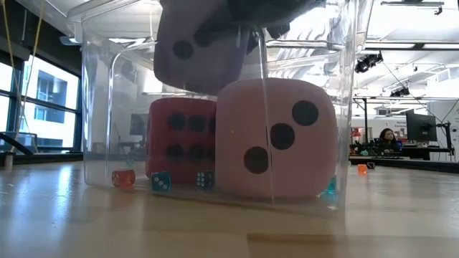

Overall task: Pick & Place Dice
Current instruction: Put the big purple dice into the transparent bin

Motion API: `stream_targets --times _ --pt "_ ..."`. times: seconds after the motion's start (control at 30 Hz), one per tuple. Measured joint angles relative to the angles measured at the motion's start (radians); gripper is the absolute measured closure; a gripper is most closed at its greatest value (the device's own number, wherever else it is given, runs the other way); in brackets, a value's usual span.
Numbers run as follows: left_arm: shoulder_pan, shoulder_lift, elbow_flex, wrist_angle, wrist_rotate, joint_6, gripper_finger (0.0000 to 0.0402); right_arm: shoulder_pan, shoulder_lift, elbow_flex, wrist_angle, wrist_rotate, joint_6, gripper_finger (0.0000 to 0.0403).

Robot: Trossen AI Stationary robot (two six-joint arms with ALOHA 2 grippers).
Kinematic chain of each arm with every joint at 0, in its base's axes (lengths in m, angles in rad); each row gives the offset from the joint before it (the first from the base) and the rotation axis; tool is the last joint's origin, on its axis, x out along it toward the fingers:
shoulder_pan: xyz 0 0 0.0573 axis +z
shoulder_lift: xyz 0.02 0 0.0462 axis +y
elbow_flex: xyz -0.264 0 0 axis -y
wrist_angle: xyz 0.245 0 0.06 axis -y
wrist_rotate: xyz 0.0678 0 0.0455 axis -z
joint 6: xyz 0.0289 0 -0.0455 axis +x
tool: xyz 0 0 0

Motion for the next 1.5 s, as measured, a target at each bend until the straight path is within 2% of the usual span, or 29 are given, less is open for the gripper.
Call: stream_targets --times 0.63,0.93,1.27,1.5 --pt "0.004 -0.009 0.003 -0.105 0.047 -0.129 0.0215 0.013 0.001 0.0 -0.014 0.005 -0.012 0.0016" --pt "0.006 -0.009 0.003 -0.14 0.045 -0.186 0.0215 0.032 -0.034 0.0 -0.073 0.108 -0.081 0.0016" --pt "0.013 -0.01 0.003 -0.131 0.05 -0.235 0.0215 0.025 -0.06 0.0 -0.086 0.099 -0.087 0.0016" --pt "0.007 -0.007 -0.001 -0.125 0.065 -0.261 0.0215 -0.012 -0.06 0.0 -0.075 -0.007 -0.07 0.0016"
